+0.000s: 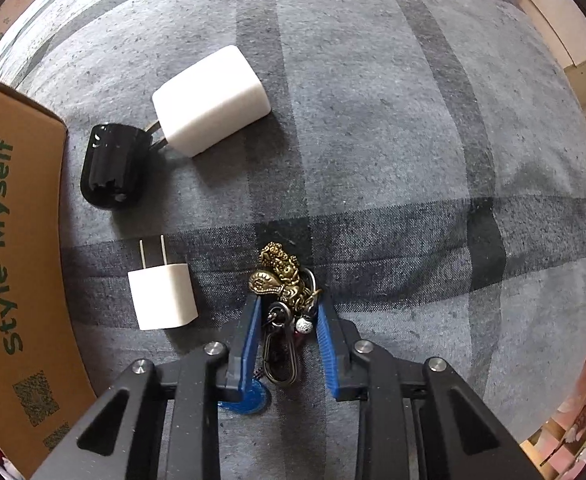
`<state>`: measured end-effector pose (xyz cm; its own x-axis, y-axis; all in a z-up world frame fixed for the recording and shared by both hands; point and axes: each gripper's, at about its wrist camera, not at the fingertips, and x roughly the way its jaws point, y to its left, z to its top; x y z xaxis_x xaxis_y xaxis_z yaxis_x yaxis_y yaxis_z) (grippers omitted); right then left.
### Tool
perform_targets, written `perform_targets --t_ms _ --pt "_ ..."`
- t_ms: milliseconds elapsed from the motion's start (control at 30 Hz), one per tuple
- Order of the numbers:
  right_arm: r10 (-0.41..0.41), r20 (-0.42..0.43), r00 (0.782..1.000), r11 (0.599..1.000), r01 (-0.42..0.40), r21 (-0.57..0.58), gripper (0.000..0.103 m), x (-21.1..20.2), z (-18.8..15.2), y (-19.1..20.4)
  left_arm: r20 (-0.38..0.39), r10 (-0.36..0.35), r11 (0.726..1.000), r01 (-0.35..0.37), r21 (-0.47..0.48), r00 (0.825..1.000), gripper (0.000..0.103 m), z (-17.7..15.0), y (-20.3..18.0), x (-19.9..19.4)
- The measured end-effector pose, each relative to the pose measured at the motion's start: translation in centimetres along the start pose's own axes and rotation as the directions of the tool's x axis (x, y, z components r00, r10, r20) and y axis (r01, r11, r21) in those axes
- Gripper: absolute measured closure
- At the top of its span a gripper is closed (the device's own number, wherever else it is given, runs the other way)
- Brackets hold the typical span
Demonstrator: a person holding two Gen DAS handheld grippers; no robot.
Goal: Organize rigid objects
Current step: 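Lower the right gripper onto the brass keyring and close on it, then lift the keyring with the right gripper and carry it over the box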
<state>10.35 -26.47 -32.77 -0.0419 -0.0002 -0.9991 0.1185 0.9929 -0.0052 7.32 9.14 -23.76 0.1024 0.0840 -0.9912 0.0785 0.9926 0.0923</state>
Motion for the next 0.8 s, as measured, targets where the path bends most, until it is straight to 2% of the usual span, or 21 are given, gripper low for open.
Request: perform_targets --t_ms 200,233,300,500,800 --pt "-0.013 0.003 1.000 1.000 0.013 -0.007 0.077 -0.8 0.2 0.1 0.000 0.001 1.000 -0.001 0.003 1.000 0.089 0.0 -0.1 0.0" --pt "-0.015 0.001 1.000 1.000 0.015 -0.008 0.084 -0.9 0.2 0.2 0.001 0.000 1.000 0.000 0.004 1.000 0.089 0.0 -0.1 0.0" --pt "-0.020 0.004 1.000 1.000 0.020 -0.009 0.087 -1.4 0.1 0.3 0.001 -0.002 1.000 0.002 0.005 1.000 0.089 0.0 -0.1 -0.1" --pt "-0.028 0.023 0.999 0.999 0.028 -0.017 0.088 -2.7 -0.4 0.4 0.004 -0.001 1.000 0.001 0.012 1.000 0.089 -0.1 -0.2 -0.2" --pt "0.001 0.057 0.998 1.000 -0.002 0.001 0.088 -5.8 -1.3 0.3 0.010 0.001 1.000 -0.001 0.023 1.000 0.089 -0.1 -0.5 -0.4"
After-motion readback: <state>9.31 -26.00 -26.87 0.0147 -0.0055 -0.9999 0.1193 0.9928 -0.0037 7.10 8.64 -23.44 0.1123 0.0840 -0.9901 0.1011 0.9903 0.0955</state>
